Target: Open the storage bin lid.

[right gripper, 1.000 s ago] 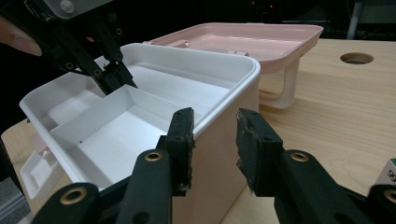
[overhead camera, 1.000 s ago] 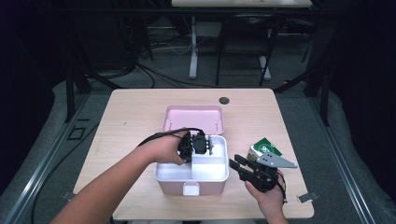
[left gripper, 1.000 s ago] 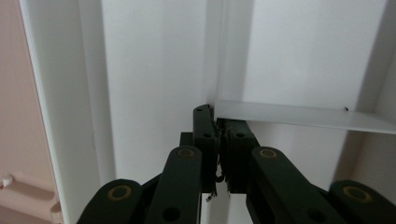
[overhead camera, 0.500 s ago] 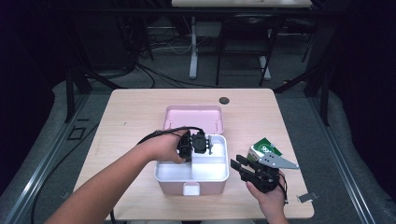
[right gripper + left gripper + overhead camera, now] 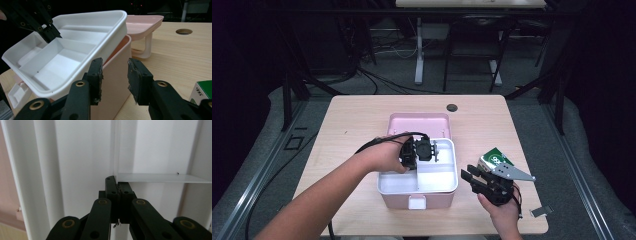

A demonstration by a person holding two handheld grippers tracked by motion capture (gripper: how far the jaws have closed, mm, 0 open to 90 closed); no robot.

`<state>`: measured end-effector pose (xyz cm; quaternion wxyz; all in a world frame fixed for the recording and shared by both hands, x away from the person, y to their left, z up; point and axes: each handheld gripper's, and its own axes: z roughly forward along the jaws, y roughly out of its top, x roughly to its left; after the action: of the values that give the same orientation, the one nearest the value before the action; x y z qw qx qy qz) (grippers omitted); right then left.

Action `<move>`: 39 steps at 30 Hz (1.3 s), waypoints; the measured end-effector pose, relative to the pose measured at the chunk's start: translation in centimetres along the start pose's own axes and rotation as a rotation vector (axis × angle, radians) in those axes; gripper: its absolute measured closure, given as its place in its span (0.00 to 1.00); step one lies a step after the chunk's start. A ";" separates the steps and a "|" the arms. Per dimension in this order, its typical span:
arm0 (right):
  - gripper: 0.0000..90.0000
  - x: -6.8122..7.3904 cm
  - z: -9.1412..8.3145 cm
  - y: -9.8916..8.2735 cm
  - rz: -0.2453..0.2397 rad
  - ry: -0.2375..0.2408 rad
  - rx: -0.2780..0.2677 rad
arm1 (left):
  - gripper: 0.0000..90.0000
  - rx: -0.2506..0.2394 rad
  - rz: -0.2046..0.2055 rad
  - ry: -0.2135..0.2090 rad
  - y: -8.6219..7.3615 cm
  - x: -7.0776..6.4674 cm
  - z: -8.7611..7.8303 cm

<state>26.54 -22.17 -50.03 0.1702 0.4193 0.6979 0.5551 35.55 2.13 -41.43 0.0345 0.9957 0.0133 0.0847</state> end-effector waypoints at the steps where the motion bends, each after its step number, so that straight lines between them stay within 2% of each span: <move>1: 0.72 0.0 0.0 0.0 0.000 0.000 0.000 | 0.99 -0.004 -0.008 0.003 -0.1 0.0 -0.3; 5: 0.71 0.0 -0.1 0.0 0.003 0.001 -0.009 | 0.99 -0.017 -0.025 0.017 -0.6 0.2 -1.4; 6: 0.71 0.0 -0.2 0.1 0.003 -0.004 -0.010 | 0.99 -0.021 -0.044 0.014 -0.9 0.3 -1.7; 9: 0.71 0.0 -0.2 0.1 0.004 -0.002 -0.010 | 0.99 -0.022 -0.064 0.015 -1.2 0.5 -2.1; 12: 0.71 -0.1 -0.1 0.0 0.007 -0.004 -0.008 | 0.99 -0.025 -0.115 0.014 -2.1 0.9 -2.7; 13: 0.71 -0.1 -0.1 0.0 0.007 -0.004 -0.008 | 0.99 -0.025 -0.115 0.014 -2.1 0.9 -2.7; 14: 0.71 -0.2 -0.2 0.0 0.013 -0.005 -0.007 | 0.99 -0.029 -0.147 0.010 -2.7 1.1 -2.9; 15: 0.71 -0.2 -0.2 0.0 0.013 -0.005 -0.007 | 0.99 -0.029 -0.147 0.010 -2.7 1.1 -2.9; 16: 0.71 -0.3 -0.2 0.0 0.015 -0.002 -0.006 | 0.99 -0.026 -0.184 0.002 -3.2 1.4 -3.1; 17: 0.71 -0.3 -0.2 0.0 0.015 -0.002 -0.006 | 0.99 -0.026 -0.184 0.002 -3.2 1.4 -3.1; 21: 0.70 -0.2 -0.1 0.0 0.010 -0.003 -0.002 | 0.99 -0.034 -0.284 -0.013 -4.8 2.0 -3.7; 23: 0.70 -0.1 -0.1 0.0 0.010 -0.004 -0.001 | 0.99 -0.031 -0.299 -0.014 -5.2 2.1 -3.7; 25: 0.70 -0.1 0.0 -0.1 0.014 -0.001 -0.001 | 0.99 -0.031 -0.341 -0.017 -6.0 2.4 -3.9; 26: 0.70 -0.1 0.0 -0.1 0.014 -0.001 -0.001 | 0.99 -0.032 -0.377 -0.019 -6.8 2.6 -3.9; 30: 0.70 -0.1 0.1 -0.1 0.009 -0.002 0.004 | 0.99 -0.036 -0.455 -0.014 -8.6 2.9 -3.8; 31: 0.70 -0.1 0.1 -0.1 0.009 -0.002 0.004 | 0.99 -0.036 -0.455 -0.014 -8.6 2.9 -3.8; 32: 0.70 0.0 0.1 -0.1 0.010 0.002 0.006 | 0.99 -0.031 -0.480 -0.014 -9.5 3.0 -3.8; 34: 0.70 0.0 0.1 -0.1 0.008 0.001 0.008 | 0.99 -0.036 -0.494 -0.018 -10.1 3.1 -3.8; 37: 0.69 0.1 0.3 -0.2 0.005 0.003 0.011 | 0.99 -0.038 -0.538 -0.026 -11.6 3.1 -3.9; 39: 0.69 0.1 0.3 -0.2 0.004 0.005 0.014 | 0.99 -0.032 -0.581 -0.022 -12.9 3.2 -3.7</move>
<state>26.60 -21.86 -50.33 0.1645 0.4206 0.7013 0.5516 37.81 15.36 -38.13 0.0733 0.9504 0.2961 0.0609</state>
